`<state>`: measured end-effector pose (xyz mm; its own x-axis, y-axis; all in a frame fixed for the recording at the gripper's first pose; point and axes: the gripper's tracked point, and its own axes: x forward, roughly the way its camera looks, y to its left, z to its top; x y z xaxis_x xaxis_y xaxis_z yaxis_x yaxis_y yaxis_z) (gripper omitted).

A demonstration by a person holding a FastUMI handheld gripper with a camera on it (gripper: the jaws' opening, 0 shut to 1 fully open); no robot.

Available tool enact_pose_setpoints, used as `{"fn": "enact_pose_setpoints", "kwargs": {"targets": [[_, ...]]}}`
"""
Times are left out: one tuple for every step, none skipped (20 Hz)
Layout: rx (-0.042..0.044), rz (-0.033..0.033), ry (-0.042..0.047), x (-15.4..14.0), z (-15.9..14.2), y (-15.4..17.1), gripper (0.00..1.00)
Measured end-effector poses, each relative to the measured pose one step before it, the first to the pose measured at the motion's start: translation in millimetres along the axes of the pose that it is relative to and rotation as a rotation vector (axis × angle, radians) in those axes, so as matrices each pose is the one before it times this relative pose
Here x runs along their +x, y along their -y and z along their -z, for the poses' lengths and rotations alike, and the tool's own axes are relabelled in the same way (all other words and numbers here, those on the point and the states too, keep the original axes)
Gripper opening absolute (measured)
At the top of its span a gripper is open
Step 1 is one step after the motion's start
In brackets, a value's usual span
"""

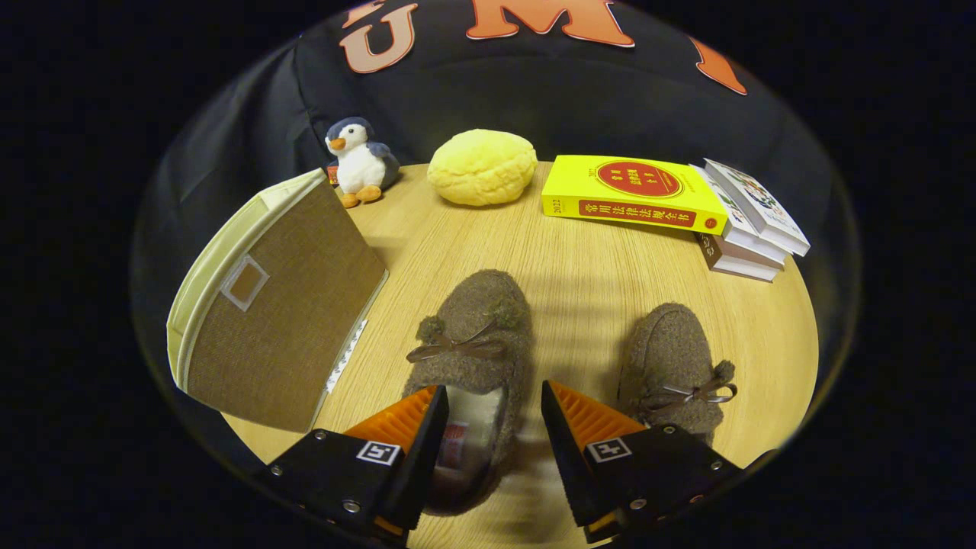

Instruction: Open the storage box then place both shoes into the box .Put the left shoe in first, then the right shoe, with the right side of both shoes facing outward in a uniform manner.

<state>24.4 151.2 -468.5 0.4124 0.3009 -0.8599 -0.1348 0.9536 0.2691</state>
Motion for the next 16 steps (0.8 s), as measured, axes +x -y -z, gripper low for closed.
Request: {"fn": "enact_pose_setpoints", "kwargs": {"targets": [[0.0016, 0.01206, -0.00391, 5.22, -0.07, 2.83, 0.72], [-0.00105, 0.01267, 0.007, 4.87, -3.01, 3.61, 0.65], [-0.00174, 0.01362, 0.01617, 5.2, -3.61, 3.13, 0.59], [0.00418, 0.00024, 0.00654, 2.46, -1.78, -1.71, 0.46], [0.00933, 0.00458, -0.00236, 3.38, 2.2, -2.51, 0.41], [0.002, 0.03015, -0.01012, 1.47, 2.23, 3.83, 0.33], [0.0053, 0.02739, -0.02473, -0.27, 4.48, 4.04, 0.28], [0.02818, -0.00234, -0.02879, -0.37, 4.36, -2.31, 0.17], [0.03756, -0.0007, -0.01216, -4.38, -0.01, -1.7, 0.13], [0.04534, -0.02576, -0.00108, -6.77, -4.07, -5.53, 0.1], [0.03421, -0.01808, -0.00189, -5.59, -4.02, -5.32, 0.07], [0.00897, 0.00256, -0.00158, -8.76, -4.8, -0.75, 0.06], [0.00575, 0.00119, 0.01036, -9.2, -5.38, -2.1, 0.05], [0.00078, -0.0004, 0.01397, -7.84, -6.44, -3.86, 0.06], [0.00178, -0.00193, 0.01679, -9.56, -5.9, -5.46, 0.06], [0.00452, -0.0099, 0.01337, -8.65, -6.25, -7.4, 0.06]]}}
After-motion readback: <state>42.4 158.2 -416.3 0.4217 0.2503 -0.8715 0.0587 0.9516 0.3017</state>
